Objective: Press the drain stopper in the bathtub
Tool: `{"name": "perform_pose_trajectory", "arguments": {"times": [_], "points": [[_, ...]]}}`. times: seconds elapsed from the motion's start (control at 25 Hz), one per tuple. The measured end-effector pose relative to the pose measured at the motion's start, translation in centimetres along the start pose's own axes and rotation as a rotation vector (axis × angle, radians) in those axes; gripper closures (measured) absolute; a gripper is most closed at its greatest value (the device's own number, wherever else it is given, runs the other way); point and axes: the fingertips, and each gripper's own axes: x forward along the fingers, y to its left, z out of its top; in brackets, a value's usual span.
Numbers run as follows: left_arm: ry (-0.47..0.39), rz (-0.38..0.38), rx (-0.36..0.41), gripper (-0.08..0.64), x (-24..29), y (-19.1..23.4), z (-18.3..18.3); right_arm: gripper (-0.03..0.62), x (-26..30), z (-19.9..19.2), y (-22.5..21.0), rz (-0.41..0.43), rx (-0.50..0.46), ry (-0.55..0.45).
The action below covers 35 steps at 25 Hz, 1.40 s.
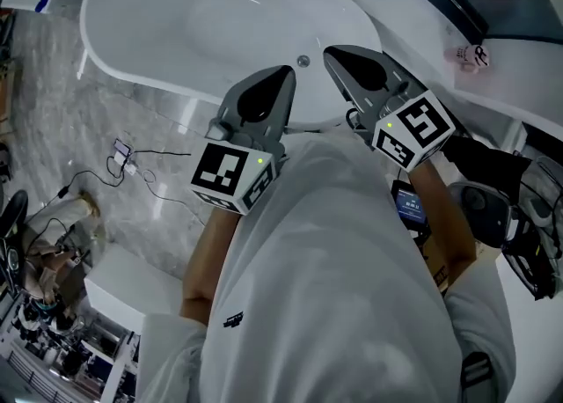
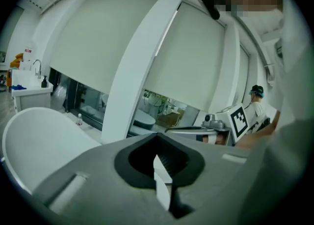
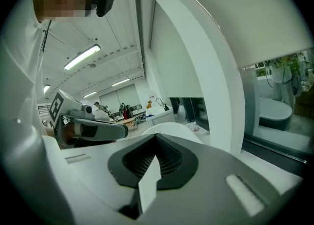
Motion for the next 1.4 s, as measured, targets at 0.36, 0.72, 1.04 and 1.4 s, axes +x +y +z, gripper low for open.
{"name": "perform_pose_trajectory", "arguments": {"times": [0.36,0.72,1.04,1.4], "points": [[-0.077,0.008,0.053,0.557,-3.6,-3.4,3.1,0.589,-3.1,2.7,6.7,-0.142,0.0,-0.115],[-0.075,0.061,0.088,0.557,-1.7,-2.0,2.5,0.596,-2.7,2.4,7.4,-0.166,-0.103,-0.088],[-0.052,0.011,0.131,0.557,0.5,-2.5,1.9,0.597,-2.6,2.3,5.3,-0.231,-0.057,-0.089],[-0.023,0.022,0.114,0.557,1.7,-0.9,2.1,0.597,-2.3,2.5,2.8,-0.263,-0.05,-0.083]]}}
